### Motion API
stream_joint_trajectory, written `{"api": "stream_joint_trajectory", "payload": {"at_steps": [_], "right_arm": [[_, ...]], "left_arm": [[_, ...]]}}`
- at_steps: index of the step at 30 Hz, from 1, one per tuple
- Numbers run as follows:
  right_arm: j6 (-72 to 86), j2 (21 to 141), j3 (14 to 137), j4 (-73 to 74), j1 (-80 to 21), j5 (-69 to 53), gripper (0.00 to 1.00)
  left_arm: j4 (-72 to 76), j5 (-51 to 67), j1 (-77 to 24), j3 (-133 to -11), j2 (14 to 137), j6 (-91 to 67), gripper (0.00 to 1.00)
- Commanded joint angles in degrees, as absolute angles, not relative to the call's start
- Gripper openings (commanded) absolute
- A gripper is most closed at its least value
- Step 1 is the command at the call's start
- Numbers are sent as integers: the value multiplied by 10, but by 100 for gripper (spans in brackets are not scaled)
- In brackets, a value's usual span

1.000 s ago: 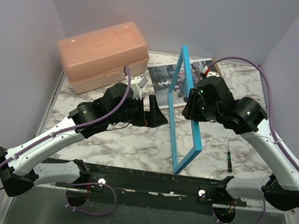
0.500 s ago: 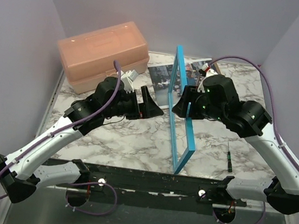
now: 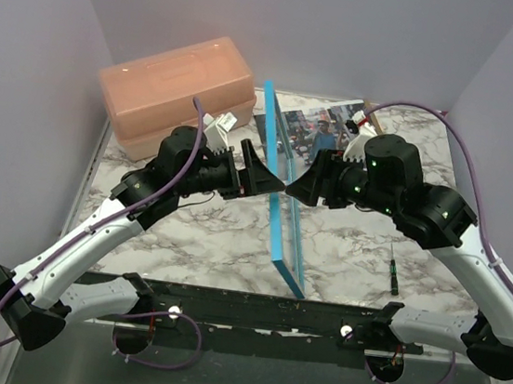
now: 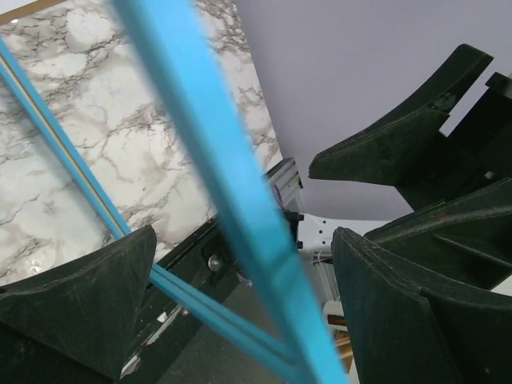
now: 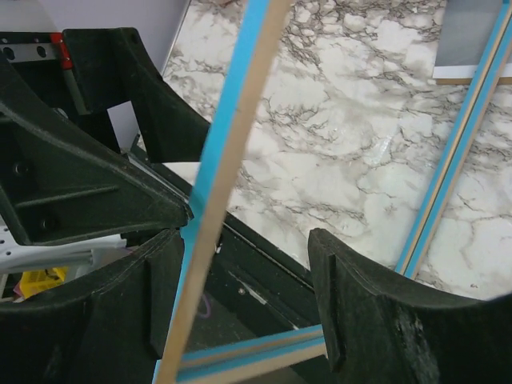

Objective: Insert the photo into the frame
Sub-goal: Turn over the photo frame at the center of the board.

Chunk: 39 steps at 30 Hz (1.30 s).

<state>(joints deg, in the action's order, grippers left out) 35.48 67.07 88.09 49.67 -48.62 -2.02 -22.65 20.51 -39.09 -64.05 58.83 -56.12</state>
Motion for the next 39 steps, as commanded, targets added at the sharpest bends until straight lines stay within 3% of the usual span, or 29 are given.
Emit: {"api": "stream_joint_trajectory", "payload": {"at_steps": [1, 4, 16, 28, 36, 39], "right_arm": [[363, 648, 865, 477, -486, -27, 71], [371, 634, 853, 477, -485, -11, 71], [403, 609, 808, 478, -486, 46, 71], [439, 619, 737, 466, -485, 48, 71], [451, 619, 684, 451, -485, 39, 70], [458, 619, 665, 443, -485, 28, 70]], "left_arm": [[-177, 250, -389, -635, 597, -577, 93], [-169, 254, -389, -629, 598, -580, 92], [-349, 151, -389, -669, 610, -503, 61], [-492, 40, -389, -689, 591, -465, 60], [-514, 32, -390, -669, 597, -464, 7], [-504, 29, -390, -656, 586, -466, 0]]}}
